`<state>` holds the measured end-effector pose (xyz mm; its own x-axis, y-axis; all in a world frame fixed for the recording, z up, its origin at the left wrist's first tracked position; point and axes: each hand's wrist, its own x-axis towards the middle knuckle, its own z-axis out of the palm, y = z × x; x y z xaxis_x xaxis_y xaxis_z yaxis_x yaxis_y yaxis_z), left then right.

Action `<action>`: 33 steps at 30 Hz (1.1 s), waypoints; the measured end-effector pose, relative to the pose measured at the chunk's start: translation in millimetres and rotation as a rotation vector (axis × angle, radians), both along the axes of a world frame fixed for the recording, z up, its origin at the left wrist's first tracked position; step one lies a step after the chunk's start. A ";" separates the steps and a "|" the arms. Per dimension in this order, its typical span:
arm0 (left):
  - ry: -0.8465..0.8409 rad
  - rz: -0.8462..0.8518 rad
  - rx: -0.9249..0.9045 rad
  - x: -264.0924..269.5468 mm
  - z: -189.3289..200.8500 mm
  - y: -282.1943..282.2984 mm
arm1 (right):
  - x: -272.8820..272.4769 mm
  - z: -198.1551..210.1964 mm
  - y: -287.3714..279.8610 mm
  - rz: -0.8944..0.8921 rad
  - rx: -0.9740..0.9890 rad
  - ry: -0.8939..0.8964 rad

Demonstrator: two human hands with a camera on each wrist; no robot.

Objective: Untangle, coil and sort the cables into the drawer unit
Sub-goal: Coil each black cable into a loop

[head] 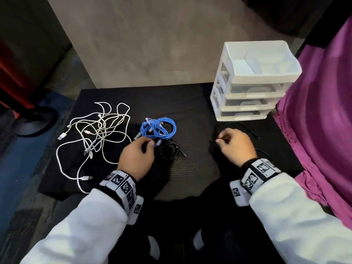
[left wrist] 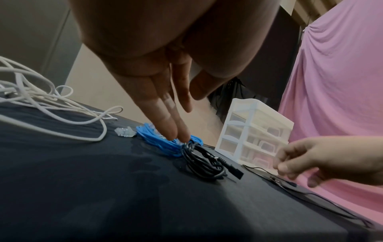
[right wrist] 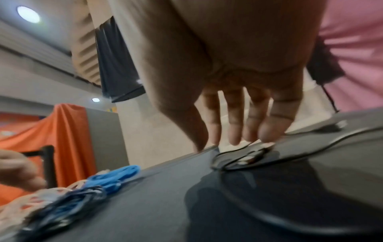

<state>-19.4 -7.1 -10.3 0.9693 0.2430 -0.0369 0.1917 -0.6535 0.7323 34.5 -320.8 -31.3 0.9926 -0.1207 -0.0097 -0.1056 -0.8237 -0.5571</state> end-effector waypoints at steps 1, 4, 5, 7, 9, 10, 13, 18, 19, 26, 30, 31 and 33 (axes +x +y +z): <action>-0.016 0.009 -0.051 -2.2 1.0 -2.1 | 1.6 -0.4 -14.0 -0.016 -0.089 0.092; -0.037 0.017 -0.207 -6.1 5.0 -17.3 | 0.1 -2.9 -34.0 0.005 -0.150 0.347; -0.036 0.013 -0.256 -6.8 6.6 -24.0 | -1.6 -3.7 -34.1 0.022 -0.140 0.361; -0.027 -0.001 -0.319 -8.2 9.9 -35.1 | -2.0 -6.8 -30.8 0.039 -0.137 0.321; -0.015 -0.021 -0.331 -10.8 12.5 -41.0 | -0.7 -6.7 -27.0 0.037 -0.140 0.295; -0.007 -0.034 -0.343 -12.8 13.3 -42.0 | -1.9 -6.5 -25.4 0.028 -0.136 0.283; 0.002 -0.082 -0.393 -19.7 15.8 -40.8 | -12.6 -0.6 -20.3 -0.009 -0.077 0.169; -0.253 -0.357 -0.294 -32.5 29.6 -44.7 | -59.6 50.5 12.6 0.255 0.084 -0.190; -0.316 -0.452 -0.218 -32.5 34.3 -48.2 | -72.6 63.4 23.9 0.346 0.089 -0.224; -0.138 -0.624 -0.266 -35.8 53.0 -59.8 | -104.1 103.7 46.5 0.461 0.243 -0.181; -0.219 -0.505 -0.333 -38.5 64.5 -38.1 | -87.1 83.6 27.2 0.360 0.450 0.045; -0.211 -0.484 -0.353 -38.9 67.0 -32.6 | -76.6 72.1 18.5 0.290 0.428 0.053; -0.216 -0.464 -0.330 -39.0 67.4 -23.8 | -45.9 43.9 -2.5 0.160 0.263 -0.003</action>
<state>-58.4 -30.9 57.1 0.9652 -0.1974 0.1713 -0.2345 -0.3649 0.9010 -11.5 -323.3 12.6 0.9989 0.0430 -0.0165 0.0158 -0.6568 -0.7539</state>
